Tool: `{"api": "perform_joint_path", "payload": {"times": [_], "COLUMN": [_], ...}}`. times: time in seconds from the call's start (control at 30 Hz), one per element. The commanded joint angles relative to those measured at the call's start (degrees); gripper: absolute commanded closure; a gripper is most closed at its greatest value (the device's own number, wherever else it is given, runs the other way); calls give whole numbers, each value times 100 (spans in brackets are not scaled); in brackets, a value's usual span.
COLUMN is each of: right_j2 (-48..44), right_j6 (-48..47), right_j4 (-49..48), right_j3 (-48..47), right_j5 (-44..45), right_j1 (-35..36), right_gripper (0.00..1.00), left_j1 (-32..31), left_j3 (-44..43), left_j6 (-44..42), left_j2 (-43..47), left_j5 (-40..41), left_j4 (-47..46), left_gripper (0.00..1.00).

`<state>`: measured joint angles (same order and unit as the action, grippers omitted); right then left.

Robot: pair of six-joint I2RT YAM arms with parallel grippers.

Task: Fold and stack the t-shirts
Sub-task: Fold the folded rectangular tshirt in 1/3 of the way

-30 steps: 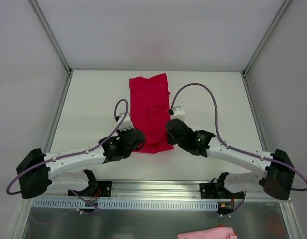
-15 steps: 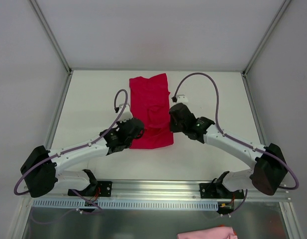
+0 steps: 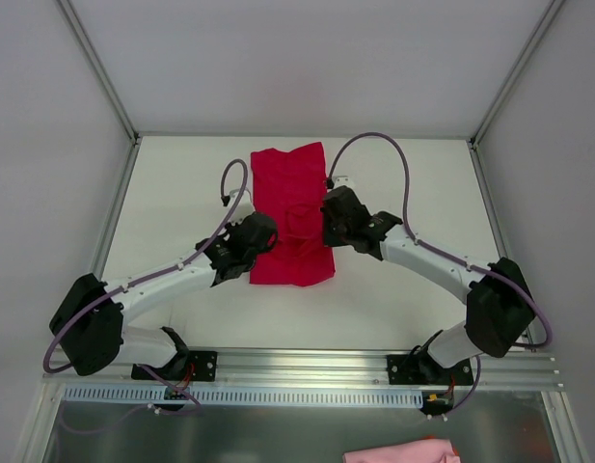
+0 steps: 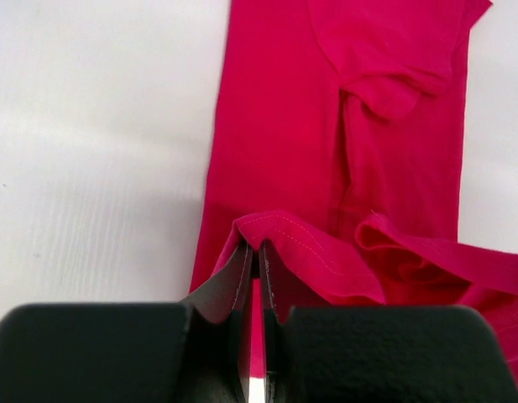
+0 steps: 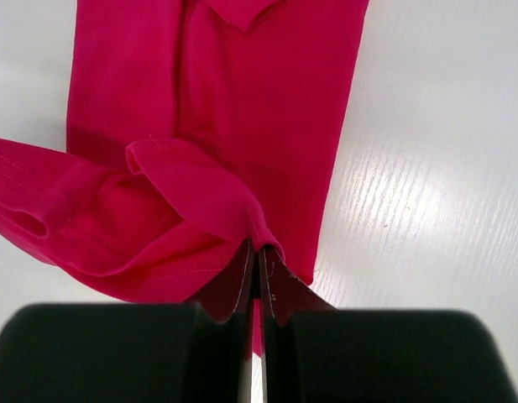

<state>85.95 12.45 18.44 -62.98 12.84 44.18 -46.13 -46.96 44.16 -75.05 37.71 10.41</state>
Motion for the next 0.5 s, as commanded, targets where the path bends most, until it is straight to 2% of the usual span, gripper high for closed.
{"api": "perform_joint_path", "payload": {"times": [0.0,0.47], "right_j2": [44,598], "right_j6": [-164,-489], "right_j4": [-121,292], "right_j3": [-355,-1383], "right_j5": [-203,-502], "right_j1": [-147,-560], "right_gripper": [99,99], "left_j1": [227,728], "left_j3": [-287,-735], "left_j6": [-285,-522], "left_j2": [-124,-897], "left_j5": [-97,-519], "left_j4": [-241,-523], "left_gripper": [100,100]}}
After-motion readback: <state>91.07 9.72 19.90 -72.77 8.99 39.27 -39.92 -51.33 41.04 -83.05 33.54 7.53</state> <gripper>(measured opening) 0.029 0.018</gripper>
